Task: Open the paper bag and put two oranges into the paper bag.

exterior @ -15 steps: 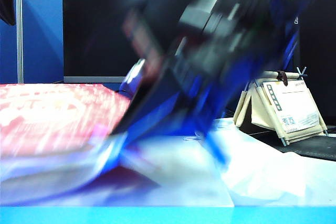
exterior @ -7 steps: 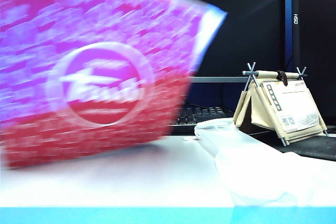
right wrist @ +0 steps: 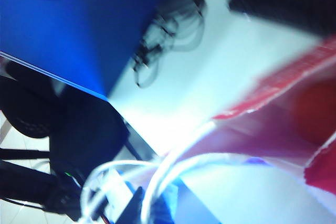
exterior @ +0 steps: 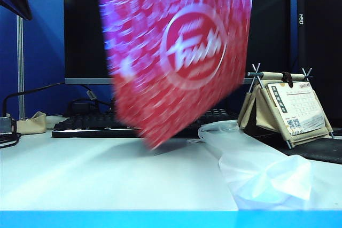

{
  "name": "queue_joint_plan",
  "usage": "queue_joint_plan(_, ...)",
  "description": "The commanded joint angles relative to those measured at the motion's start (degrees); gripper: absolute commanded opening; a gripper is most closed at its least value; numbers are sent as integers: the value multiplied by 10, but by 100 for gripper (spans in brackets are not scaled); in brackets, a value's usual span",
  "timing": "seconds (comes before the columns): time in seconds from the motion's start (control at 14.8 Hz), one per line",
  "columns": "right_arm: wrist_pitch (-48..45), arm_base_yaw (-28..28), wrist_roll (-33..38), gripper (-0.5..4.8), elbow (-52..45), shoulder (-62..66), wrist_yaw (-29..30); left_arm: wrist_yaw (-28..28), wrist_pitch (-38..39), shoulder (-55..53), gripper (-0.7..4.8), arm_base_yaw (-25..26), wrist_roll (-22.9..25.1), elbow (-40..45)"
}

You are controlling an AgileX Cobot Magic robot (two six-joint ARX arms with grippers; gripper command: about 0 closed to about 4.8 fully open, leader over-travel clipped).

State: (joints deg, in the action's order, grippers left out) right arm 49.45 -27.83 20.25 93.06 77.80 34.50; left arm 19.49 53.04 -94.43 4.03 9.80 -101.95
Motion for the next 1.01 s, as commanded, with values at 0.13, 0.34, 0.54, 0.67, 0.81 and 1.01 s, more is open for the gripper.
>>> queue_joint_plan(0.13,5,0,22,-6,41,29,61,3,0,4,20,0,-2,-2)
queue_joint_plan(0.34,36,0,28,-6,54,28,76,3,2,4,20,0,-2,-2)
queue_joint_plan(0.54,60,2,34,-6,86,29,73,3,0,4,20,0,-2,-2)
queue_joint_plan(0.67,67,11,35,-6,98,49,54,3,1,4,20,0,-2,-2)
queue_joint_plan(0.81,81,13,33,-6,98,73,59,3,6,4,20,0,-2,-2)
queue_joint_plan(1.01,90,13,26,-6,98,87,81,3,13,4,20,0,-2,-2)
